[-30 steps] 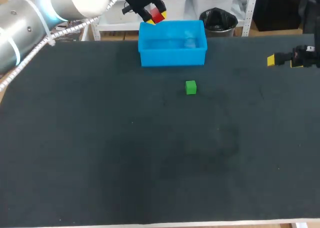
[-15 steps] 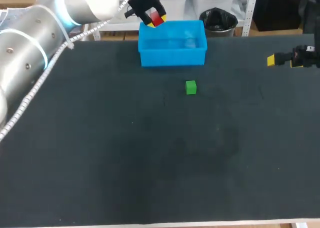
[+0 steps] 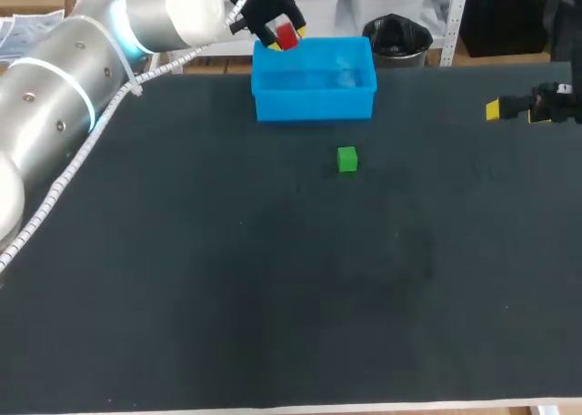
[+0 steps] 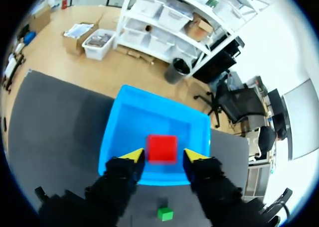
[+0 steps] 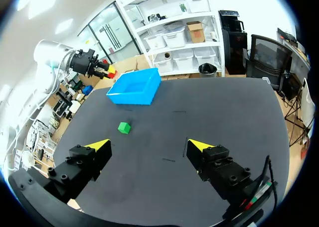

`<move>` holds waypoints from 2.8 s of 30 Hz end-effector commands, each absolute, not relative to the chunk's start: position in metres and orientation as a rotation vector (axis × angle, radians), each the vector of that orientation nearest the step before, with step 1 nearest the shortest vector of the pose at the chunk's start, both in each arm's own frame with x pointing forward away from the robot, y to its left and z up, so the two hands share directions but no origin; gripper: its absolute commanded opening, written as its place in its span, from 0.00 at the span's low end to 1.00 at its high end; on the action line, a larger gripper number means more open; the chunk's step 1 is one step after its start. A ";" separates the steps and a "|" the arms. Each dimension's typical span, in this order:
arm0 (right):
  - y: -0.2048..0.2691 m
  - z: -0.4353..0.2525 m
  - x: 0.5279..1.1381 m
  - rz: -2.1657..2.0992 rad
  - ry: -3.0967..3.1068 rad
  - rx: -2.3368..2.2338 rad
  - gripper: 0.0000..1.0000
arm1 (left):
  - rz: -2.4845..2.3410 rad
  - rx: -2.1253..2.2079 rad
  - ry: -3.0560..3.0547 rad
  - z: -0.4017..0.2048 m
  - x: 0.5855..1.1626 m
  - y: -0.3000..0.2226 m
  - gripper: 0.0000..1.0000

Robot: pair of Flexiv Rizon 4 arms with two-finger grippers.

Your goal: Use the left arm to pick the red cube and place it into the blue plastic box first, then use the right arm to grasp the green cube and put it into the same blue plastic box after the first action is fully finished.

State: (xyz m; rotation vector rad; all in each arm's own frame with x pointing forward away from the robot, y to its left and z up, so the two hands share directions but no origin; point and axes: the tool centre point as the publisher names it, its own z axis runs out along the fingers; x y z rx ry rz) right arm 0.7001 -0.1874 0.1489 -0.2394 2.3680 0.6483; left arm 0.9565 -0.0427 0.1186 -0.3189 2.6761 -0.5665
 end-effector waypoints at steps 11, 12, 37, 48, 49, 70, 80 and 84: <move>-0.186 0.150 0.699 0.638 2.372 -0.233 1.00 | -0.560 -0.251 2.826 0.129 0.964 -0.044 1.00; -0.186 0.150 0.699 0.638 2.372 -0.233 1.00 | -0.553 -0.235 2.824 0.131 0.961 -0.045 1.00; -0.186 0.150 0.699 0.638 2.372 -0.233 1.00 | -0.451 0.183 2.741 0.168 0.855 -0.017 1.00; -0.186 0.150 0.699 0.638 2.372 -0.233 1.00 | -0.419 0.470 2.713 0.171 0.815 0.002 1.00; -0.186 0.150 0.699 0.638 2.372 -0.233 1.00 | -0.419 0.486 2.714 0.171 0.811 0.005 1.00; -0.186 0.150 0.699 0.638 2.372 -0.233 1.00 | -0.391 0.543 2.738 0.168 0.801 0.010 1.00; -0.186 0.150 0.699 0.638 2.372 -0.233 1.00 | -0.385 0.538 2.746 0.167 0.800 0.004 1.00; -0.186 0.150 0.699 0.638 2.372 -0.233 1.00 | -0.379 0.517 2.747 0.165 0.797 -0.008 1.00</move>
